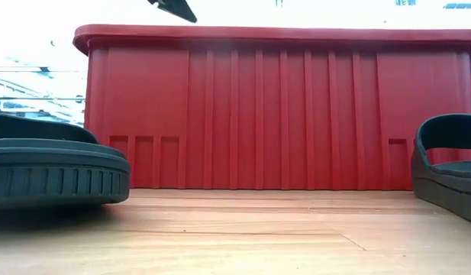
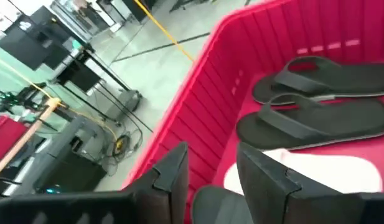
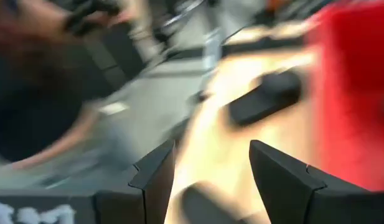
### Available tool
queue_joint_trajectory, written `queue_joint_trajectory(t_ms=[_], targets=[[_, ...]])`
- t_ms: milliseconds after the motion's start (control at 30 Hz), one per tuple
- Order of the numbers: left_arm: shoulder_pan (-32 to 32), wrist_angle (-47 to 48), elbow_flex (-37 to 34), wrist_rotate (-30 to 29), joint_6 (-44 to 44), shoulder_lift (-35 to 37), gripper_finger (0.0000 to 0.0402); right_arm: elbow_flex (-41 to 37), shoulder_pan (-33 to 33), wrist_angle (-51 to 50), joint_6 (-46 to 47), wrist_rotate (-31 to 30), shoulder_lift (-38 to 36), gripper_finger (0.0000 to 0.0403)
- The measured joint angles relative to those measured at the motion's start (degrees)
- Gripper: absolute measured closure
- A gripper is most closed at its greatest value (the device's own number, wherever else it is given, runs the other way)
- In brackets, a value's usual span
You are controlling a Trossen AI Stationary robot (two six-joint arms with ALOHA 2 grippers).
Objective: Pick and place slides into bin
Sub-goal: Put the black slipper into the red bin
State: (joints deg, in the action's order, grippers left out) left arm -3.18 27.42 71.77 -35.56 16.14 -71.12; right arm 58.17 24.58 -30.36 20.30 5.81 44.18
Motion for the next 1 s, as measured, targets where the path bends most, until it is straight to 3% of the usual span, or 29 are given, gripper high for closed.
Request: queue_joint_trajectory(t_ms=[100, 167, 533, 667, 833, 1000], targets=[[1.1, 0.92, 1.5, 0.97, -1.21, 0.76, 0.0268, 0.0, 0.78, -2.67, 7.67, 9.33, 0.07, 0.0206], [1.9, 0.98, 2.25, 1.47, -2.19, 1.05, 0.0268, 0.0, 1.27, -4.6, 12.49, 12.33, 0.26, 0.0206], [5.99, 1.02, 3.08, 1.57, -3.07, 2.04, 0.0268, -0.23, 6.88, -24.82, 34.04, 12.3, 0.74, 0.0206], [7.11, 1.03, 3.08, 1.51, -3.09, 1.95, 0.0268, -3.6, 9.12, -25.21, 40.46, 12.39, 0.35, 0.0206], [7.82, 1.04, 3.06, 1.21, -2.95, 1.95, 0.0268, -11.22, 10.93, -25.05, 54.91, 12.45, -0.52, 0.0206], [7.8, 1.03, 3.06, 1.12, -2.91, 1.95, 0.0268, -19.01, 13.24, -16.88, 59.46, 13.48, -1.77, 0.0207]])
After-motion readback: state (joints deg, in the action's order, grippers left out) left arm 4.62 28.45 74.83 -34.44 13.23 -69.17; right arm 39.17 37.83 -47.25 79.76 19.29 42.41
